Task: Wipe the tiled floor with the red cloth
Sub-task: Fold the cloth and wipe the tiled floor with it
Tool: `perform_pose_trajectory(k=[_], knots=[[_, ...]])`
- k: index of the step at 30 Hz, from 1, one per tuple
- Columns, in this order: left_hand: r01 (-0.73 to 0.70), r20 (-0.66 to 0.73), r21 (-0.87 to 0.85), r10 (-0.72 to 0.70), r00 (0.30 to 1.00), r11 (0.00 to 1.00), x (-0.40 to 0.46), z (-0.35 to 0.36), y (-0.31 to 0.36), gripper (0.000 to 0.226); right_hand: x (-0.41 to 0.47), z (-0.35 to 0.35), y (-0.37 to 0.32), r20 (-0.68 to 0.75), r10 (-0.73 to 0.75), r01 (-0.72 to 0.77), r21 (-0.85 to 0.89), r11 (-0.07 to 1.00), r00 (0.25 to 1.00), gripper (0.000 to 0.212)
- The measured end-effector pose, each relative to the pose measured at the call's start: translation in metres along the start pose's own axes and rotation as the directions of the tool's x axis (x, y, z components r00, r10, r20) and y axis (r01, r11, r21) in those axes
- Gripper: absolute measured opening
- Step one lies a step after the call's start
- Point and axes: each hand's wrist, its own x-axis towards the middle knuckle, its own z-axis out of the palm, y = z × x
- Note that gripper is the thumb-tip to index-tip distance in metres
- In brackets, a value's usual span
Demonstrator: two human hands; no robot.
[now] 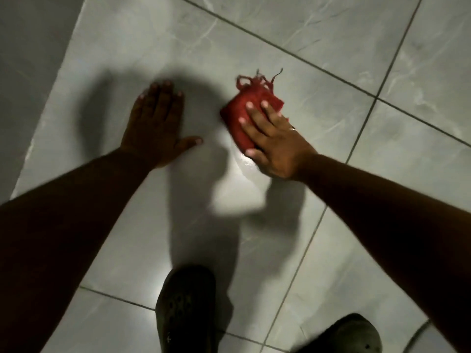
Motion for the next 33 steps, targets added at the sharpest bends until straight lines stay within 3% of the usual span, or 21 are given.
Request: perform_pose_trajectory(k=[2,4,7,10,11,12,13,17,21,23,24,25,27,30,32,33], knots=[[-0.009,0.017,0.007,0.009,1.0,1.0,-0.001,0.0,0.005,0.097,-0.05,0.007,0.041,-0.033,0.116,-0.116,-0.011,0.993,0.993,0.069],[-0.017,0.042,0.01,0.017,0.999,1.0,-0.002,0.001,0.007,0.097,-0.094,0.007,0.064,-0.057,0.423,-0.417,0.094,0.904,0.904,0.076],[0.009,0.053,0.013,-0.01,0.999,1.0,-0.002,0.002,0.01,0.098,-0.108,0.013,0.055,0.012,0.817,-0.787,0.28,0.55,0.576,0.073],[0.026,0.044,-0.004,-0.025,0.999,1.0,-0.002,0.006,0.011,0.097,-0.054,0.016,0.008,0.079,0.984,-0.894,0.435,0.111,0.16,0.067],[0.026,0.047,-0.014,-0.025,0.999,1.0,-0.003,0.007,0.011,0.097,-0.032,0.014,-0.008,0.1,0.992,-0.885,0.465,0.027,0.083,0.066],[0.026,0.048,-0.022,-0.025,0.999,0.999,-0.003,0.008,0.01,0.097,-0.013,0.013,-0.023,0.103,0.992,-0.876,0.482,0.018,0.076,0.065],[0.029,0.049,-0.027,-0.028,0.998,0.999,-0.004,0.008,0.009,0.097,0.006,0.014,-0.037,0.079,0.989,-0.872,0.483,0.073,0.126,0.065],[0.093,0.047,-0.069,-0.089,0.995,0.993,-0.009,0.005,0.01,0.1,0.046,0.02,-0.094,-0.073,0.832,-0.737,0.426,0.525,0.55,0.066],[0.05,0.028,-0.038,-0.049,0.998,0.998,-0.006,0.003,0.006,0.099,0.005,0.026,-0.088,-0.126,0.38,-0.341,0.248,0.907,0.917,0.064],[0.062,0.029,-0.012,-0.062,0.998,0.998,-0.007,0.002,0.002,0.1,-0.03,0.027,-0.058,-0.125,0.142,-0.128,0.118,0.985,0.982,0.061],[0.081,0.036,-0.019,-0.08,0.996,0.997,-0.009,0.001,0.002,0.101,-0.05,0.03,-0.045,-0.124,0.122,-0.111,0.094,0.989,0.985,0.061],[0.097,0.043,-0.031,-0.095,0.995,0.995,-0.01,0.002,0.003,0.102,-0.07,0.033,-0.034,-0.121,0.193,-0.18,0.114,0.977,0.974,0.061],[0.105,0.033,-0.038,-0.104,0.994,0.994,-0.012,0.006,0.011,0.102,-0.108,0.037,-0.024,-0.077,0.498,-0.47,0.236,0.851,0.864,0.064],[0.135,0.026,-0.067,-0.134,0.991,0.989,-0.016,0.015,0.024,0.101,-0.119,0.041,-0.033,0.05,0.868,-0.818,0.363,0.445,0.494,0.067],[0.164,0.017,-0.089,-0.163,0.986,0.982,-0.017,0.021,0.03,0.099,-0.089,0.035,-0.048,0.16,0.964,-0.886,0.448,0.123,0.214,0.069],[0.169,0.01,-0.101,-0.169,0.986,0.98,-0.017,0.022,0.031,0.099,-0.071,0.031,-0.057,0.19,0.969,-0.881,0.47,0.051,0.158,0.07]])
